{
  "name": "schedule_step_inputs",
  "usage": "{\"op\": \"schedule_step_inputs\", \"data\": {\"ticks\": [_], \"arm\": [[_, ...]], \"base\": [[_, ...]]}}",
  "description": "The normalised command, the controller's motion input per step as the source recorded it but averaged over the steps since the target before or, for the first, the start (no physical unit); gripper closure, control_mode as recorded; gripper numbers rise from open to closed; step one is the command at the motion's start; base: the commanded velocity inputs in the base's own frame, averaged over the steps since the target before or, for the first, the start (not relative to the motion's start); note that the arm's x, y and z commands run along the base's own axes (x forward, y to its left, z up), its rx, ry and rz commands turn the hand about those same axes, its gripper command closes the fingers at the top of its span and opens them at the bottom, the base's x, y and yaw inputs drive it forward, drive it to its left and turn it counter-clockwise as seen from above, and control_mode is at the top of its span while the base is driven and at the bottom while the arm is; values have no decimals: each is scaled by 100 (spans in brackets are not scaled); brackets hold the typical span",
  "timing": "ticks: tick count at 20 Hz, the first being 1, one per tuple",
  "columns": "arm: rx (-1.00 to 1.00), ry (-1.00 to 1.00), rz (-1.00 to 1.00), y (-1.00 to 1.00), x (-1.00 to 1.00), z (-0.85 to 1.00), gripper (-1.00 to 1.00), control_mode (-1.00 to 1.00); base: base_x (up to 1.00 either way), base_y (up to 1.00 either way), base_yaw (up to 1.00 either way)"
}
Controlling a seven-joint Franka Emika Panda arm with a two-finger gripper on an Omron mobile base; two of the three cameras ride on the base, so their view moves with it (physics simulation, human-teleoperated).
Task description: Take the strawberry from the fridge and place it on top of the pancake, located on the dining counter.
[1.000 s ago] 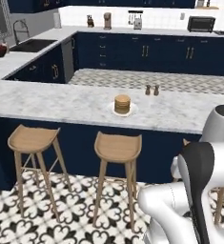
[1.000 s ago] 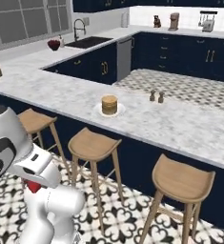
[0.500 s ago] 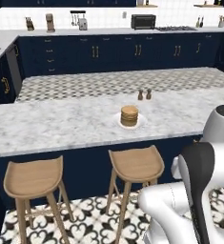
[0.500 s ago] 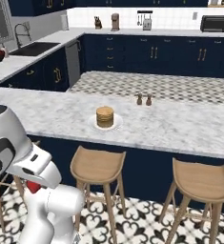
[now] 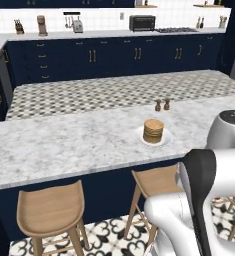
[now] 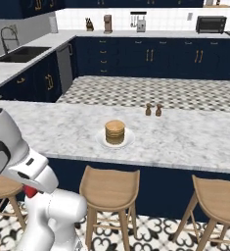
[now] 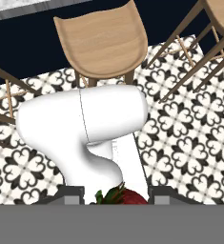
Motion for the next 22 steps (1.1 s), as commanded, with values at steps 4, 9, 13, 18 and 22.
{"op": "schedule_step_inputs", "data": {"ticks": [4,9,13,18,22], "arm": [[0,0,0,0,0,0,100,100],[0,15,5,-13,98,24,100,-100],[0,38,6,-20,100,32,100,-100],[13,13,2,-34,100,4,100,-100],[15,0,7,-61,100,0,100,-100]], "base": [[69,-20,9],[0,0,0],[0,0,0],[0,0,0],[0,0,0]]}}
